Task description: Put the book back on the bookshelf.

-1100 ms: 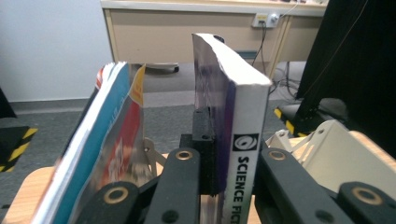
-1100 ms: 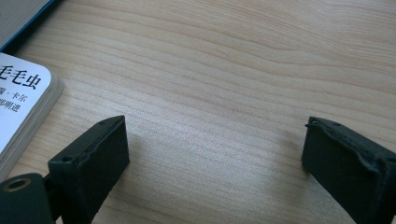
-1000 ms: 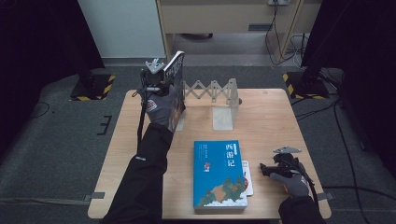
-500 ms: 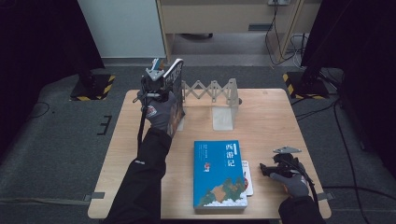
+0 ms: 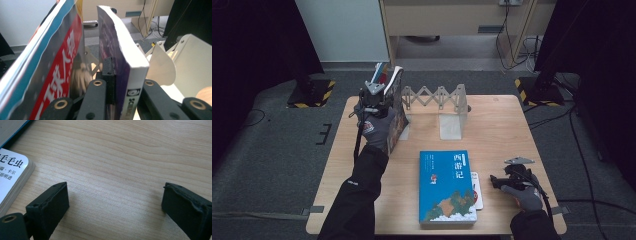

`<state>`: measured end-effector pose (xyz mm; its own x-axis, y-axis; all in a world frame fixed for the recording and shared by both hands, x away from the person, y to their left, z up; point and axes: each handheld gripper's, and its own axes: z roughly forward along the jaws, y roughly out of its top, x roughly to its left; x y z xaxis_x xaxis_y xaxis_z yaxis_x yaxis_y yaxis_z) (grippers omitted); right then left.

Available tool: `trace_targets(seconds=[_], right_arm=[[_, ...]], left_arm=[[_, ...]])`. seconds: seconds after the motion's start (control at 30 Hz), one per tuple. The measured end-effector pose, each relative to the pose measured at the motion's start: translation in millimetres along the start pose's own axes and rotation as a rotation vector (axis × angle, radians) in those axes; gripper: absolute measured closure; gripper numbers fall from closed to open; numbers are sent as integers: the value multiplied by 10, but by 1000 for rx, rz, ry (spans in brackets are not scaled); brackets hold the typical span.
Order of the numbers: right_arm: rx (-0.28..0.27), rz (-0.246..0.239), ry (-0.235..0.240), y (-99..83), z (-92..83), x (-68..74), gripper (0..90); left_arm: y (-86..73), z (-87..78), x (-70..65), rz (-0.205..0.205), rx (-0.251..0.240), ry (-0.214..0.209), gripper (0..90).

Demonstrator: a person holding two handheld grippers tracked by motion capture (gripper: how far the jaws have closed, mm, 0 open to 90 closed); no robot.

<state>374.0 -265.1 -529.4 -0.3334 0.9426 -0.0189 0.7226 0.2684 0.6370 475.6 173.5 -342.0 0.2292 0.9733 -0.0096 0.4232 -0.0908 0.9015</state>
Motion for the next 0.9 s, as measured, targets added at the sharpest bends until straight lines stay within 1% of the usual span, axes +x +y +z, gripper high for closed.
trace_targets(seconds=[0.1,0.23,0.37,0.43,0.5,0.6,0.7,0.77,0.83,0.9], right_arm=[[0,3,-1,1,2,0,76],[0,3,-1,0,2,1,76],[0,3,-1,0,3,3,76],[0,6,1,1,3,4,76],[0,6,2,1,4,4,76],[1,7,4,1,4,5,76],[4,8,8,2,2,8,76],[4,7,9,2,3,7,76],[6,9,10,3,3,7,76],[7,9,11,2,2,10,76]], left_arm=[[-40,-45,28,10,21,11,804],[-88,-94,64,27,44,10,797],[-121,-112,66,52,61,12,779],[-110,-111,72,43,70,3,764],[-94,-102,67,43,78,8,757],[-56,-77,49,38,86,7,719],[0,-39,27,30,94,16,692],[45,-2,12,21,109,21,664],[89,35,-6,16,108,35,645],[129,94,-29,15,125,53,630]])
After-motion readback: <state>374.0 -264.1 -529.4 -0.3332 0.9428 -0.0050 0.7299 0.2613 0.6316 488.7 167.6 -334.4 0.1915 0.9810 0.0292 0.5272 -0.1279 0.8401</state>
